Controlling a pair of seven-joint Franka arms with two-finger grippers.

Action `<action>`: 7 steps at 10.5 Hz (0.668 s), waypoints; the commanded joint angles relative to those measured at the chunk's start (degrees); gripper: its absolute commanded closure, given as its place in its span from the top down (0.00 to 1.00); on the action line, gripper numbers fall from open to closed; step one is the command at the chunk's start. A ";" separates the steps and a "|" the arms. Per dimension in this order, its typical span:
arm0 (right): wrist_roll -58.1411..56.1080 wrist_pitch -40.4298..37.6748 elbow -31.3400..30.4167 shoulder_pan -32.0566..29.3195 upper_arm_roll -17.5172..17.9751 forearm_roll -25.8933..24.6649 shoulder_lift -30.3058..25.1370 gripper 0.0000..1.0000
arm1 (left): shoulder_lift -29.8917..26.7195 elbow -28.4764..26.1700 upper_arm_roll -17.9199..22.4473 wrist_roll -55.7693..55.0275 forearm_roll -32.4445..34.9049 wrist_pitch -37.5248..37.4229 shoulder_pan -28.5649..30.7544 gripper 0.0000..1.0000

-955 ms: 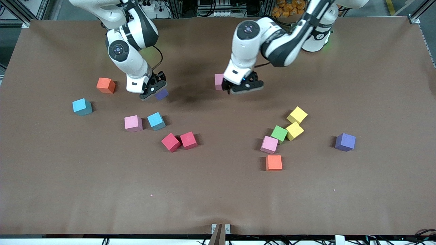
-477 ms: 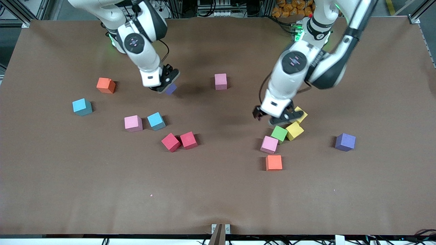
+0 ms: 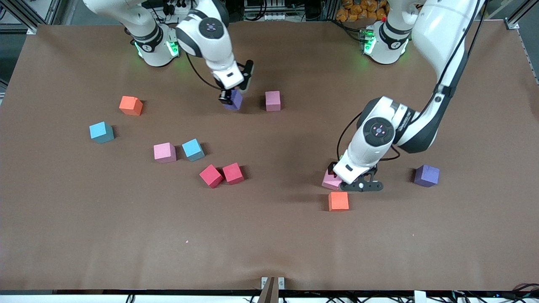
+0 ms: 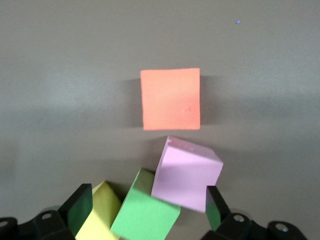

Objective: Arrange 11 blocks into digit 3

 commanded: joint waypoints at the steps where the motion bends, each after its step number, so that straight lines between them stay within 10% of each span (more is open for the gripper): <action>1: -2.38 -1.46 7.79 2.35 -0.37 -2.99 7.68 0.47 | 3.63 3.86 -0.14 1.50 1.33 -1.14 -0.87 1.00; 7: -5.98 -8.06 13.69 4.11 -0.81 -2.99 13.83 0.47 | 8.12 5.89 -0.23 2.20 6.92 0.09 -4.73 1.00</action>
